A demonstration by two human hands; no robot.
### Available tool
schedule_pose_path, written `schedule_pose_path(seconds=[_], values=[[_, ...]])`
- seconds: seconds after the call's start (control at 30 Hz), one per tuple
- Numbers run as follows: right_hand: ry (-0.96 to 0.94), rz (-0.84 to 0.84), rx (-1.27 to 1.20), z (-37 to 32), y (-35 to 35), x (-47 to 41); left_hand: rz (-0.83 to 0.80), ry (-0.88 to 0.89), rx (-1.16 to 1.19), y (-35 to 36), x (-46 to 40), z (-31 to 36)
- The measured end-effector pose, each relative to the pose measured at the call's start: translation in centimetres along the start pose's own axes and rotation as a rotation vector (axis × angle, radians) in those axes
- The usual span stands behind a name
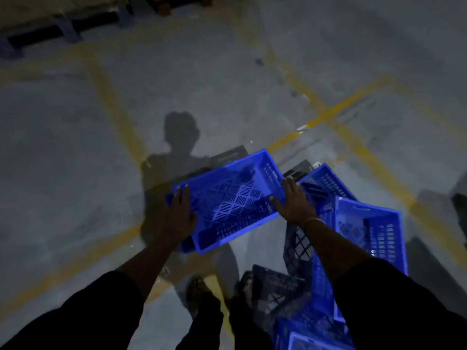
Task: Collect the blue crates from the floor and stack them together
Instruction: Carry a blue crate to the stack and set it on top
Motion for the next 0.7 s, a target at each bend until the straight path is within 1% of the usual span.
schedule_pose_path(seconds=[0.1,0.2,0.27,0.33,0.4,0.47,0.5,0.57,0.6,0.63,0.7], values=[[0.062,-0.052,0.031,2.7,1.9,-5.5,0.008,-0.136,0.067,3.2,-3.4,-3.8],[0.097,-0.114,0.092,5.8,3.9,-11.4,-0.061,-0.242,0.163,9.0,-7.0,-7.9],[0.121,-0.154,0.138,8.0,5.2,-15.3,-0.066,-0.252,0.197,11.2,-9.3,-9.1],[0.145,-0.184,0.196,9.9,6.4,-18.9,-0.105,-0.322,0.219,14.6,-10.7,-11.1],[0.152,-0.2,0.236,11.4,7.4,-22.3,-0.094,-0.329,0.215,18.2,-12.1,-13.3],[0.164,-0.214,0.261,12.7,8.3,-25.1,-0.065,-0.3,0.183,21.4,-13.7,-14.9],[0.176,-0.218,0.26,13.2,8.6,-26.2,-0.053,-0.318,0.166,22.6,-14.2,-15.7],[0.187,-0.209,0.238,14.1,8.9,-28.1,-0.011,-0.494,0.236,22.7,-14.2,-16.4],[0.182,-0.196,0.229,14.3,8.9,-28.8,0.011,-0.54,0.256,22.1,-14.0,-15.9],[0.174,-0.182,0.226,14.4,8.7,-29.2,0.041,-0.537,0.276,21.9,-13.9,-15.7],[0.145,-0.148,0.238,14.4,8.1,-29.6,0.046,-0.49,0.283,21.8,-13.6,-15.6]])
Point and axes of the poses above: each hand's wrist, its own x-axis away from the middle knuckle, its own y-axis out of the palm, z = x × y, the point moved 9 cm from there along -x, towards the middle knuckle, and after that the axes turned 8 degrees about -z, right-handed, at the moved point
